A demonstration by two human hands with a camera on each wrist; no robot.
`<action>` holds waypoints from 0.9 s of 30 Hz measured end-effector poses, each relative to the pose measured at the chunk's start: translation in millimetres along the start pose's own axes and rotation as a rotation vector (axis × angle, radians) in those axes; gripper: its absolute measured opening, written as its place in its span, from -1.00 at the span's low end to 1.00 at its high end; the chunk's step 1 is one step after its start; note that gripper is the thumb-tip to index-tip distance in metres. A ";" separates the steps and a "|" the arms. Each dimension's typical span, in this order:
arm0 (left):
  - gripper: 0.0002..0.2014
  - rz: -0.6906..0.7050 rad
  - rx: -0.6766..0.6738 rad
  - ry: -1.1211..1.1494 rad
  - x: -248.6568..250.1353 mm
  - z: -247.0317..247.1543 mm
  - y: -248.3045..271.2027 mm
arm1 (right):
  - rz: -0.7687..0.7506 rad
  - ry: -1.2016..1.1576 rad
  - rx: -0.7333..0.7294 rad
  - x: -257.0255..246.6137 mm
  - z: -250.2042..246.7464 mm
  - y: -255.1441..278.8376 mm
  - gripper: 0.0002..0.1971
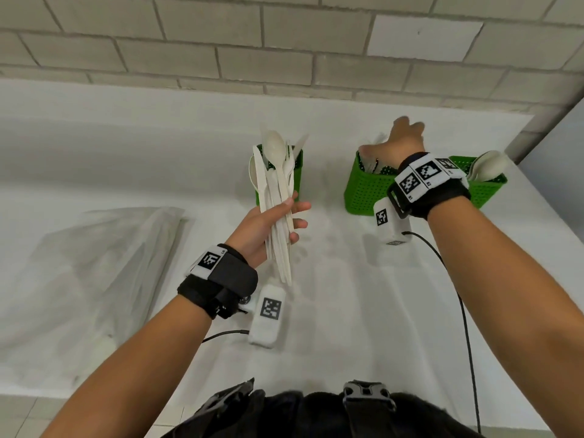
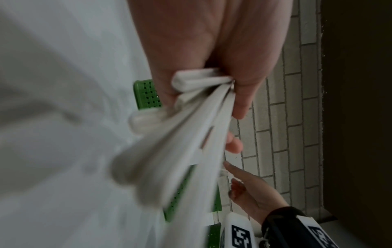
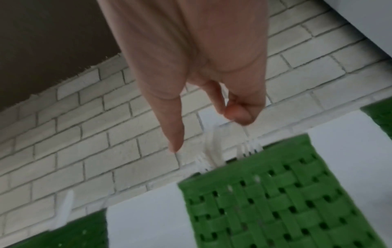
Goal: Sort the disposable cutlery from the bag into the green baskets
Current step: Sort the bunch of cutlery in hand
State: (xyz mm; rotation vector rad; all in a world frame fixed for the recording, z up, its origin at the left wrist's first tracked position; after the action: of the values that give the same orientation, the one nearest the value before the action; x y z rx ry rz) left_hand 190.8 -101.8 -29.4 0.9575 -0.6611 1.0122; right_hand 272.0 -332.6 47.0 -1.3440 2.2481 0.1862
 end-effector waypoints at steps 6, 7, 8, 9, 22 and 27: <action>-0.93 -0.009 0.009 0.027 -1.8 1.0 1.0 | -0.444 -0.392 0.065 -69.9 -7.5 73.5 -0.68; -0.95 0.006 0.035 0.019 -2.2 1.6 -0.1 | -0.478 -0.401 -0.078 -83.0 1.1 93.5 -0.65; -0.92 0.037 0.070 -0.007 -2.0 1.7 -1.2 | -0.490 -0.375 -0.213 -93.6 11.4 112.8 -0.60; -0.87 0.080 0.104 -0.045 -1.1 1.2 -1.9 | -0.492 -0.332 -0.309 -101.2 22.6 128.7 -0.55; -0.84 0.201 0.133 -0.101 13.5 -17.6 6.3 | -0.445 -0.346 -0.256 -125.1 41.7 144.1 -0.78; -0.93 0.088 0.047 0.021 12.1 -24.8 3.8 | -0.104 -0.949 -0.223 -128.8 28.1 129.5 -0.89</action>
State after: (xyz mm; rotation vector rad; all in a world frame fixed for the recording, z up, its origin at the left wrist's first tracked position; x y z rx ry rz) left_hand 193.0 -74.0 -29.2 0.9643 -0.6695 1.1177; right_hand 220.3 -156.5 67.9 -1.1214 1.3764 0.8556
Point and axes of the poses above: each hand's wrist, its own y-axis away from the middle knuckle, its own z-axis out of the palm, x = y × z, the point moved 5 cm from there along -y, towards the middle knuckle, and after that the axes turned 12 degrees about x, right-handed, at the moved point
